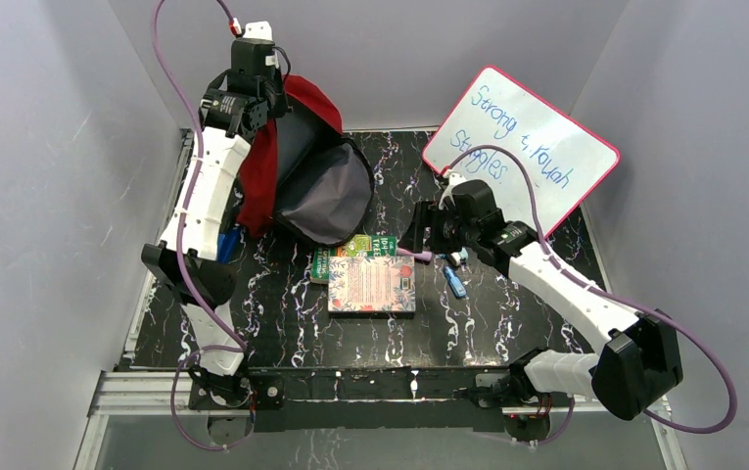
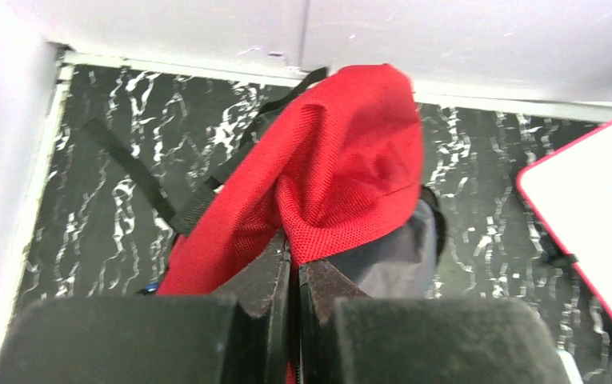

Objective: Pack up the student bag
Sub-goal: Adjust the student bag at the center of the board.

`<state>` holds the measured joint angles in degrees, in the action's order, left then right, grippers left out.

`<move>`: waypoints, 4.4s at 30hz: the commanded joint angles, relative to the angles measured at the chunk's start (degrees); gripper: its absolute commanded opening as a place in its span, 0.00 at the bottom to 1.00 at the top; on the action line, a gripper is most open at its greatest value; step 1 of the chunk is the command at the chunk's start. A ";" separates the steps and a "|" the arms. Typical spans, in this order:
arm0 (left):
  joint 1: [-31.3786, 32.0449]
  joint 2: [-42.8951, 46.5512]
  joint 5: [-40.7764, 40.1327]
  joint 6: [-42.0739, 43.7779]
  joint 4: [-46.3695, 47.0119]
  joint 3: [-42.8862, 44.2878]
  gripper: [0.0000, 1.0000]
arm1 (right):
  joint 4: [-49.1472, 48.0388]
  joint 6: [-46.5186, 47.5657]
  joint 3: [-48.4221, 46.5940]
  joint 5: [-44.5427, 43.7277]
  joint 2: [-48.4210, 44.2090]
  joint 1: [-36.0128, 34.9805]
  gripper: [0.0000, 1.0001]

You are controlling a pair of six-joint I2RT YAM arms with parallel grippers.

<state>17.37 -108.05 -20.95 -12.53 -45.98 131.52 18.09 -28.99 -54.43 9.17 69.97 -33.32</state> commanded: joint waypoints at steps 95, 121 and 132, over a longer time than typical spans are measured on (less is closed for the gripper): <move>-22.38 16.08 21.74 -26.27 24.76 -36.49 0.00 | -6.78 -12.05 15.05 1.52 -12.52 0.34 0.87; -1.71 10.19 32.20 -23.93 30.42 -43.12 0.00 | -5.91 -11.35 16.43 0.67 -13.44 0.29 0.87; -1.28 21.28 24.76 -14.46 22.91 -51.47 0.00 | -5.51 -7.80 14.07 -1.55 -12.57 0.34 0.87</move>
<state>15.99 -96.36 8.99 -32.05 -19.51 83.37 13.63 -39.27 -37.67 8.82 56.88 -33.06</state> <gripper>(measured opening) 0.015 0.872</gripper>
